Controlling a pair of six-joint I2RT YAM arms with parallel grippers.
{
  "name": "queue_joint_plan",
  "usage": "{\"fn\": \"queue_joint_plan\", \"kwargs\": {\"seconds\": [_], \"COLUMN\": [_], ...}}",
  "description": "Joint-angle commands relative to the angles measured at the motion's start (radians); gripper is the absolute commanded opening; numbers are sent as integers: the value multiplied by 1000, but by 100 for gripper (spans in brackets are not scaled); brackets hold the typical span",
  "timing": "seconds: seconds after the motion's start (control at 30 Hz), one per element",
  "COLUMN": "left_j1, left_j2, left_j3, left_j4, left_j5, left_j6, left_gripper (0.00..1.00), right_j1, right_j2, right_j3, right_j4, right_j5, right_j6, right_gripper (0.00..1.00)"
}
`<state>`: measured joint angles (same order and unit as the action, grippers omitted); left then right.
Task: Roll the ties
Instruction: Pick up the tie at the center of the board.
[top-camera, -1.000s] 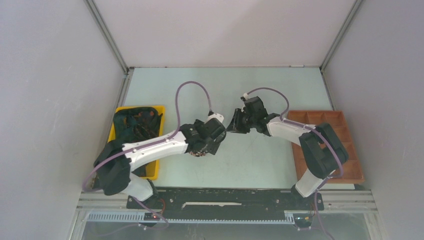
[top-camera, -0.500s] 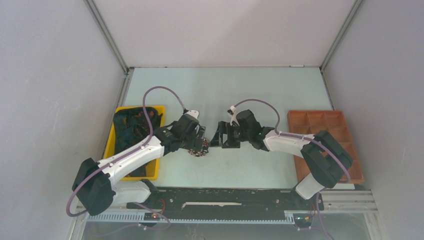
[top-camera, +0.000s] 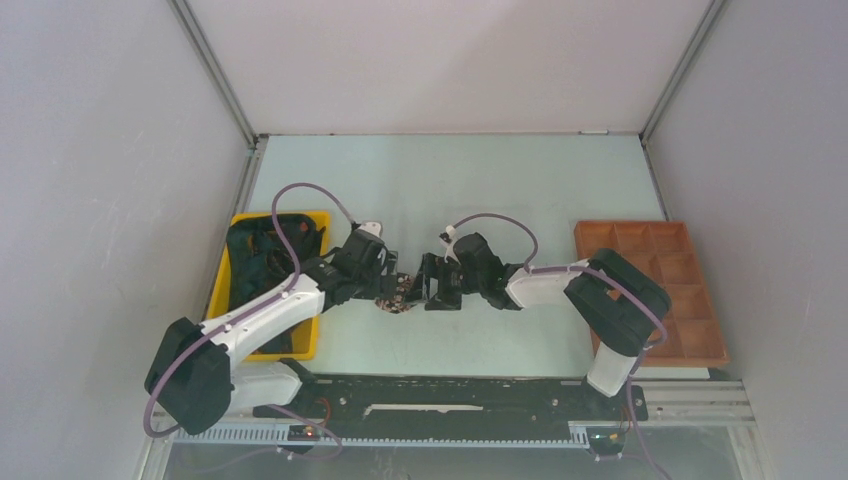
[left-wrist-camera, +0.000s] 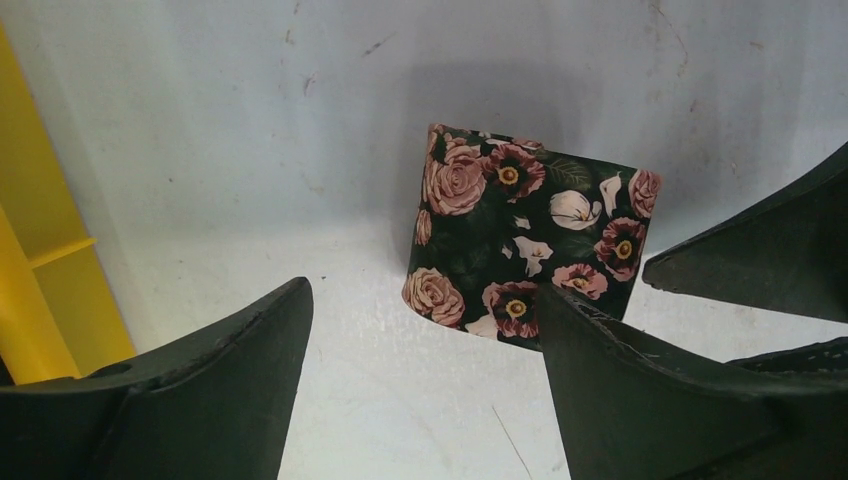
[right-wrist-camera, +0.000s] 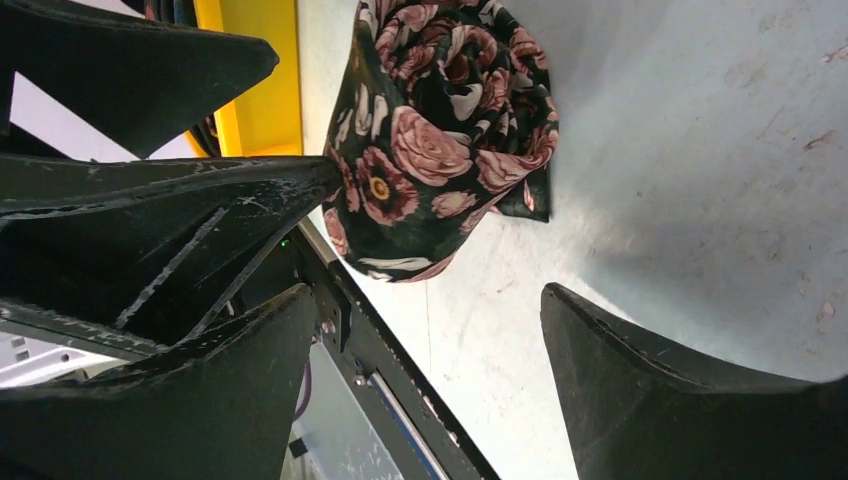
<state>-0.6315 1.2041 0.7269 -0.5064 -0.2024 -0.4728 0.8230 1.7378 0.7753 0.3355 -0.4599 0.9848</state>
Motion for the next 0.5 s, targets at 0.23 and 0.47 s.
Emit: {"fn": "queue_joint_plan", "kwargs": {"seconds": [0.23,0.47], "left_j1": [62,65], "left_j2": [-2,-21], "left_j3": [-48,-58], "left_j4": [109,120], "left_j5": [26,29], "left_j6": [-36,-31], "left_gripper": [85,83], "right_j1": [10,11], "right_j2": [93,122], "right_j3": [29,35], "right_j4": [81,112], "right_j5": [44,26], "right_j6": [49,57], "right_gripper": [84,78]}}
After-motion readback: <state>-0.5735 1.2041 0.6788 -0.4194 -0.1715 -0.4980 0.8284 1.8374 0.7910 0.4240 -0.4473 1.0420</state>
